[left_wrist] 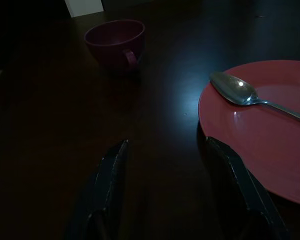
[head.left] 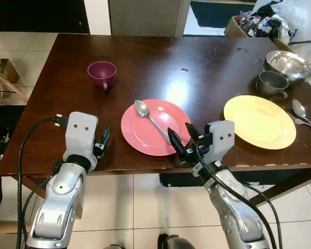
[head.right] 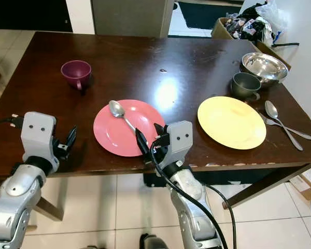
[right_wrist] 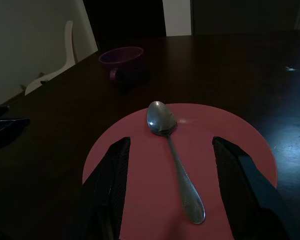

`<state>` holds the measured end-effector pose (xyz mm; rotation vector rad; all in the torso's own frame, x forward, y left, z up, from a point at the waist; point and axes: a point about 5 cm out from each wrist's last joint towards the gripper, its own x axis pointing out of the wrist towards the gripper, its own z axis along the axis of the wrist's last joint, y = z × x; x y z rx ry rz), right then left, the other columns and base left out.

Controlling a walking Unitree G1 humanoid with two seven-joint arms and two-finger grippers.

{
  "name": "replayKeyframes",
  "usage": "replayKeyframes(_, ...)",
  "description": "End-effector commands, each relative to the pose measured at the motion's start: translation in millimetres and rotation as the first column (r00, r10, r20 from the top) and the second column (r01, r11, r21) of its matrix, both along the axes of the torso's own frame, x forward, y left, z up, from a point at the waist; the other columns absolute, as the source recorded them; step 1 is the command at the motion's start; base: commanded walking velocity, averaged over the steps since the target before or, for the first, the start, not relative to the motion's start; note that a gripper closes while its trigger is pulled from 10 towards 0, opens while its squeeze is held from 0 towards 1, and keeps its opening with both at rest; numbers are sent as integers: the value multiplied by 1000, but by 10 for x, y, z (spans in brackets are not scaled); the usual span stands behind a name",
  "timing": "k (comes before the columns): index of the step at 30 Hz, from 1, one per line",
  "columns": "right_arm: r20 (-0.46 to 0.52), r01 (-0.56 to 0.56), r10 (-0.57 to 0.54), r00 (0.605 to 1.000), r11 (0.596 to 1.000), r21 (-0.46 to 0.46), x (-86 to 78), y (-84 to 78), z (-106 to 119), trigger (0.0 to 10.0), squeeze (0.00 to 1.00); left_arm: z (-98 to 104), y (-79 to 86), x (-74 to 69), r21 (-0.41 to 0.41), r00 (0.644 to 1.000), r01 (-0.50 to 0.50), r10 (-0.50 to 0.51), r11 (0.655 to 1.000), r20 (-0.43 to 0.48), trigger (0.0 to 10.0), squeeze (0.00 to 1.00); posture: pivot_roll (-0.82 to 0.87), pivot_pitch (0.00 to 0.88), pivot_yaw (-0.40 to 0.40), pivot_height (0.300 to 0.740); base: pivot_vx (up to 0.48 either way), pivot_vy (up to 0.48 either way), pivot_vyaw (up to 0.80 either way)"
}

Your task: Setting the table

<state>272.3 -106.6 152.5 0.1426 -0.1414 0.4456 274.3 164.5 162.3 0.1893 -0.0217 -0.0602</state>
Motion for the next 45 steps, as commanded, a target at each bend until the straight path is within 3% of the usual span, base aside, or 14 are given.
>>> replayKeyframes(1, -22, -5, 5, 1000, 1000, 6, -18, -4, -47, 10000, 0, -51, -11, -3, 10, 1000, -2, 2, 1000, -9, 10000, 0, -84, 58, 10, 740, 0, 0, 0)
replayKeyframes(22, -22, -3, 3, 1000, 1000, 19, -4, -12, -41, 10000, 0, -52, -34, -3, 17, 1000, 8, -8, 1000, 0, 10000, 0, -83, 58, 12, 740, 0, 0, 0)
replayKeyframes(45, -31, 5, -5, 1000, 1000, 17, -2, -14, -60, 10000, 0, -53, -24, -12, 24, 1000, 7, -7, 1000, -3, 10000, 0, -81, 60, 16, 740, -391, 0, 0)
